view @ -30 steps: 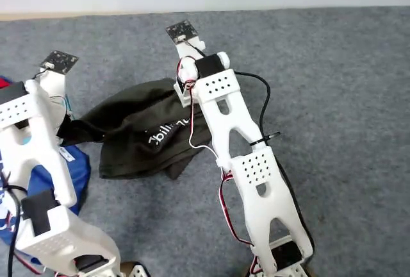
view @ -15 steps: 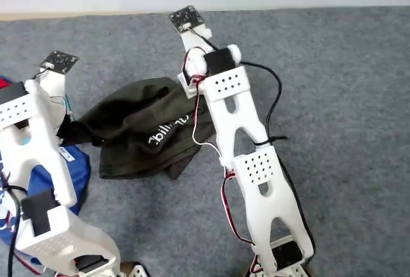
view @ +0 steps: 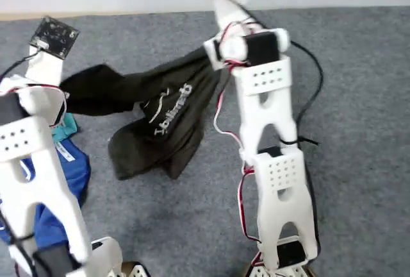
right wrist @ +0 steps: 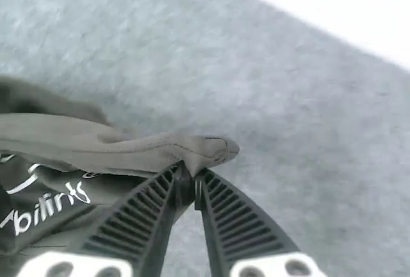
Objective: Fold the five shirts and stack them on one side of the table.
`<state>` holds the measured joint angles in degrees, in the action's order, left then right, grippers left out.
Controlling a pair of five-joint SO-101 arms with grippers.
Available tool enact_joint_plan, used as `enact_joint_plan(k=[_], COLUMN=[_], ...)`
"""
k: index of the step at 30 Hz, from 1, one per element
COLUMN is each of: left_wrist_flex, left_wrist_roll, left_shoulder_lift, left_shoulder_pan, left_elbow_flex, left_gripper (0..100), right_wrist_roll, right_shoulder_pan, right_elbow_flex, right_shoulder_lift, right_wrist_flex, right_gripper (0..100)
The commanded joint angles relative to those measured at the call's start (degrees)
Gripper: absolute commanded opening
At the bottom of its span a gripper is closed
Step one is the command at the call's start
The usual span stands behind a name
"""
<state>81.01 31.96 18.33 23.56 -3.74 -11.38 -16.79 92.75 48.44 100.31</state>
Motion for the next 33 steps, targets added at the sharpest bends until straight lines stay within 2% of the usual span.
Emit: enact_joint_plan(k=[1, 9, 19, 26, 33], left_wrist_flex=[-5.54, -16.35, -33.58, -37.54, -42.46], left_wrist_roll=[-5.80, -10.81, -10.37, -2.20, -1.93], left_shoulder_lift=[7.30, 18.02, 28.92, 32.62, 37.63], left_shoulder_pan=[-0.18, -2.29, -7.38, -10.29, -10.55], left_elbow_flex=[1.27, 1.27, 1.27, 1.36, 1.36], left_gripper=[0, 0, 0, 0, 0], right_wrist_roll=[-0.79, -7.38, -12.22, -14.07, -16.26], right_shoulder_pan=[3.38, 5.41, 7.96, 10.51, 13.05], right_elbow_flex=[2.99, 3.25, 2.99, 2.90, 2.81], right_shoulder_lift=[-8.13, -18.42, -30.90, -38.20, -44.97], right_wrist_flex=[2.15, 2.07, 2.07, 2.15, 2.24], right_gripper=[1.0, 1.0, 1.0, 1.0, 1.0])
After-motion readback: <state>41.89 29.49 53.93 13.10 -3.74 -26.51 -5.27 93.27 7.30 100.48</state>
